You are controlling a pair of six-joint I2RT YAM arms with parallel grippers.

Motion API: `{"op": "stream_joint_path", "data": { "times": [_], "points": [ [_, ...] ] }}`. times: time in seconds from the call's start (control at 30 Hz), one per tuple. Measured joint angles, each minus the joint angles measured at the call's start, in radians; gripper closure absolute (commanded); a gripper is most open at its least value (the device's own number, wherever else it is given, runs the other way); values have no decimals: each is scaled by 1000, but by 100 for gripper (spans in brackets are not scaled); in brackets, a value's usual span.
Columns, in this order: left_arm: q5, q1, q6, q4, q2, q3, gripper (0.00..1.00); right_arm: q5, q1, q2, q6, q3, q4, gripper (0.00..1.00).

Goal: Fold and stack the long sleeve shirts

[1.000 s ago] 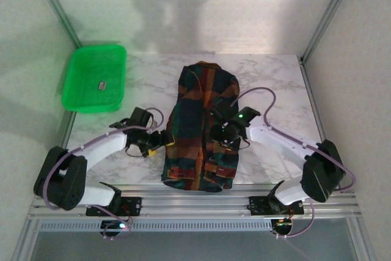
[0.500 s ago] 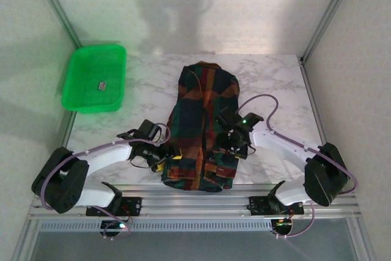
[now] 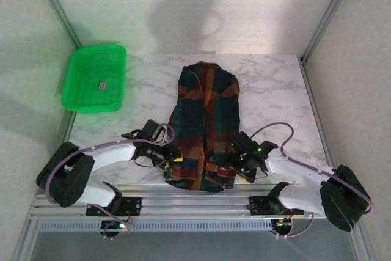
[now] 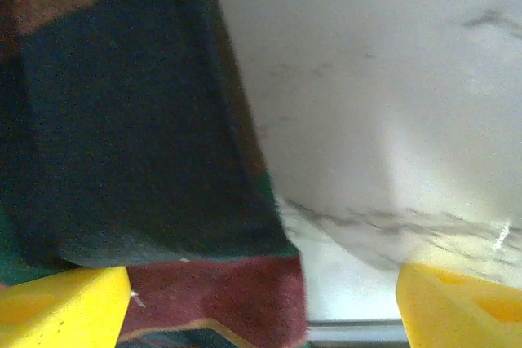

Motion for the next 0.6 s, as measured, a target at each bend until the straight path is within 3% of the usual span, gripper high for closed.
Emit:
{"op": "stream_joint_path", "data": {
  "times": [0.1, 0.23, 0.37, 0.6],
  "points": [
    [5, 0, 1, 5, 10, 0, 71, 6, 2, 41, 32, 8, -6, 31],
    [13, 0, 4, 9, 18, 2, 84, 31, 7, 89, 63, 30, -56, 61],
    [17, -1, 21, -9, 26, 27, 95, 47, 15, 95, 83, 47, -97, 79],
    [21, -1, 43, -31, 24, 131, 98, -22, 31, 102, 72, 134, 21, 100]
  ]
}}
